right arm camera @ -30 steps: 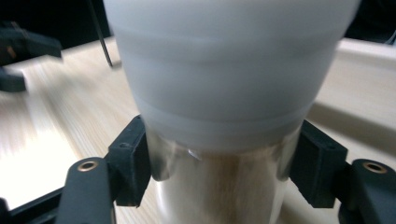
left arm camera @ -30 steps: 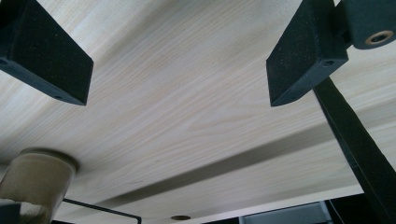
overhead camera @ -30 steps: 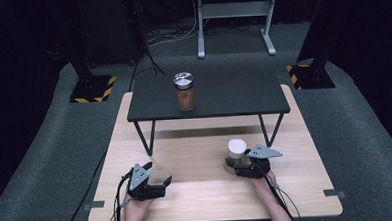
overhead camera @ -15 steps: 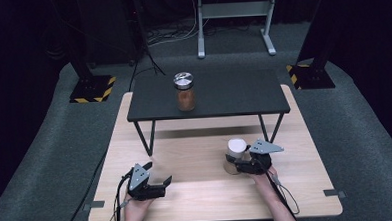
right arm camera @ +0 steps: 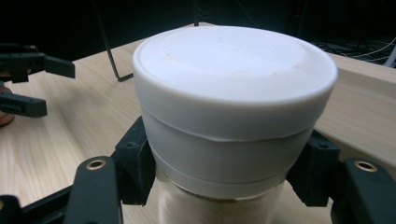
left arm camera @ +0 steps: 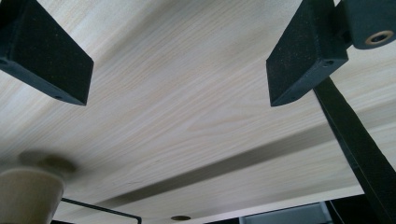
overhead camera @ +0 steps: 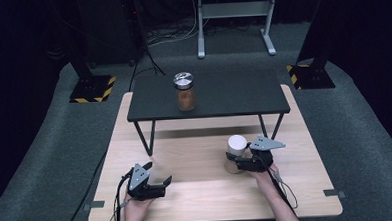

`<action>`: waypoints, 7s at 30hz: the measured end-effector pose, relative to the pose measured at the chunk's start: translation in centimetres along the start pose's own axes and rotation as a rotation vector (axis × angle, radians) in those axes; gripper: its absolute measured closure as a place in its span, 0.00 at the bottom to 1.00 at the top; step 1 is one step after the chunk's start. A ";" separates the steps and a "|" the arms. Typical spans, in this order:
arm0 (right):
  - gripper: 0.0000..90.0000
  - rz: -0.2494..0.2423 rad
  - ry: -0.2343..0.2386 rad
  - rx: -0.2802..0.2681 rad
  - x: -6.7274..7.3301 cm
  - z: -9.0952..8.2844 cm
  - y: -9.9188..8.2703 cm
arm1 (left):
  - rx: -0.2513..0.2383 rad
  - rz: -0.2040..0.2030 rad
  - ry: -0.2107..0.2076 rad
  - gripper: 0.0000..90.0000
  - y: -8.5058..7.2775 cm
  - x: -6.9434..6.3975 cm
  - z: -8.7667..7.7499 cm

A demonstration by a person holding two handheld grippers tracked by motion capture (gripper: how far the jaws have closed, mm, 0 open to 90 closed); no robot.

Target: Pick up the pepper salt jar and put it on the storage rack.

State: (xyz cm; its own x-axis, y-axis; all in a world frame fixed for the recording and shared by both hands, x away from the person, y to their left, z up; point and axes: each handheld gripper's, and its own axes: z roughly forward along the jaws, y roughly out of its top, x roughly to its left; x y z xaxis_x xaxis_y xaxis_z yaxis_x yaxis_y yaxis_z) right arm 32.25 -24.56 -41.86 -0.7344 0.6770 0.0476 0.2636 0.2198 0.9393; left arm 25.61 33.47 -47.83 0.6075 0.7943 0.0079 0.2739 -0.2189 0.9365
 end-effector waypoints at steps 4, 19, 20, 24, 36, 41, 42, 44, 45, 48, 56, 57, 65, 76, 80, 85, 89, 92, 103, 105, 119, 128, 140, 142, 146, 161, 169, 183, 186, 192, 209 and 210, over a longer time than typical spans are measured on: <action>0.38 -0.004 -0.009 0.004 0.0 -0.4 1.4 | 0.001 -0.001 0.000 0.08 0.0 0.0 0.0; 0.38 -0.022 -0.006 -0.011 -0.4 -2.2 6.7 | 0.003 0.002 0.002 0.08 0.0 0.0 0.0; 0.38 -0.024 -0.004 -0.014 -0.5 -2.3 7.0 | 0.003 0.001 0.002 0.08 0.0 0.0 0.0; 0.38 -0.029 0.004 -0.020 -0.6 -2.6 8.4 | 0.003 0.002 0.002 0.08 0.1 0.0 0.0; 0.38 -0.035 0.030 -0.043 -1.2 -3.4 11.8 | 0.004 0.002 0.001 0.08 0.1 0.0 0.0; 0.38 -0.031 0.036 -0.049 -1.7 -3.8 13.4 | 0.005 0.000 0.000 0.08 0.1 0.0 0.0; 0.38 -0.030 0.034 -0.051 -1.8 -3.9 13.7 | 0.005 0.000 0.000 0.08 0.1 0.0 0.0; 0.38 -0.032 0.032 -0.062 -1.9 -4.1 14.2 | 0.005 0.001 0.000 0.08 0.1 0.0 0.0; 0.38 -0.028 0.036 -0.068 -2.1 -4.2 14.5 | 0.005 0.001 0.000 0.08 0.1 0.0 0.0; 0.38 -0.028 0.031 -0.079 -2.4 -4.4 15.3 | 0.006 0.001 -0.001 0.08 0.1 0.0 0.0; 0.38 -0.034 -0.006 -0.087 -3.0 -4.4 17.7 | 0.006 0.001 -0.002 0.08 0.1 0.1 0.0; 0.38 -0.036 -0.010 -0.085 -3.1 -4.3 18.0 | 0.006 0.000 -0.002 0.08 0.1 0.1 0.1; 0.38 -0.054 -0.085 -0.069 -3.5 -2.5 19.3 | 0.006 0.000 -0.004 0.08 0.1 0.1 0.1; 0.38 -0.044 -0.111 -0.072 -4.2 -0.6 19.1 | 0.004 0.000 -0.006 0.08 0.1 0.1 0.0; 0.37 -0.043 -0.107 -0.082 -4.3 -0.7 18.8 | 0.004 0.000 -0.006 0.08 0.1 0.1 0.0; 0.24 -0.045 -0.132 -0.104 -3.9 -1.3 18.0 | 0.004 0.001 -0.004 0.08 0.1 0.1 0.0; 0.17 -0.035 -0.096 -0.134 -4.5 -2.3 16.8 | 0.006 0.000 -0.004 0.08 0.1 0.1 0.0; 0.14 -0.031 -0.076 -0.158 -4.8 -3.3 15.6 | 0.007 0.000 -0.002 0.08 0.1 0.1 0.1; 0.13 -0.049 -0.059 -0.206 -4.9 -6.7 10.3 | 0.012 0.002 -0.004 0.08 0.2 0.1 0.1; 0.13 -0.054 -0.060 -0.205 -4.8 -7.5 9.1 | 0.012 0.003 -0.003 0.08 0.2 0.1 0.1; 0.13 -0.109 -0.050 -0.114 -2.7 -8.8 3.3 | 0.012 0.008 0.000 0.08 0.2 0.0 0.1; 0.14 -0.104 -0.048 -0.088 -2.3 -8.6 -2.3 | 0.011 0.007 0.002 0.08 0.2 -0.1 0.1; 0.14 0.007 -0.100 -0.035 -2.6 -8.0 -7.8 | 0.013 0.004 0.001 0.07 0.2 0.0 0.1; 0.14 0.019 -0.112 -0.035 -2.7 -8.1 -8.2 | 0.014 0.002 -0.001 0.07 0.2 0.0 0.1; 0.14 0.031 -0.116 -0.029 -3.0 -8.2 -8.8 | 0.015 -0.001 -0.003 0.07 0.3 0.1 0.1; 0.11 0.041 -0.122 -0.029 -2.9 -8.3 -9.0 | 0.016 0.004 0.000 0.07 0.3 -0.1 0.1; 0.11 0.037 -0.123 -0.008 -2.9 -8.1 -8.7 | 0.016 0.006 0.000 0.07 0.3 -0.1 0.1; 0.11 0.037 -0.125 0.001 -2.9 -8.1 -8.5 | 0.017 0.010 0.000 0.07 0.3 -0.1 0.1; 0.11 0.036 -0.126 0.001 -2.9 -8.1 -8.5 | 0.018 0.010 -0.001 0.07 0.3 -0.1 0.1; 0.11 0.034 -0.127 0.008 -2.8 -8.0 -8.4 | 0.018 0.002 -0.001 0.07 0.3 -0.1 0.1; 0.11 0.031 -0.132 0.015 -2.7 -7.9 -8.3 | 0.024 0.013 0.001 0.07 0.4 -0.2 0.2; 0.11 0.031 -0.131 0.016 -2.7 -7.9 -8.2 | 0.024 0.014 0.001 0.07 0.4 -0.2 0.2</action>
State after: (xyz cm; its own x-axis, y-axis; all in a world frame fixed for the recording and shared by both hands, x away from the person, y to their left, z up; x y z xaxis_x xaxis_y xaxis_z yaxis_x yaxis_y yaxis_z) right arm 27.12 -33.79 -47.04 -0.6379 0.7695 0.0307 0.2954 0.2076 0.9326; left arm 25.78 33.15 -47.51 0.6109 0.7915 0.0208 0.2838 -0.2433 0.9275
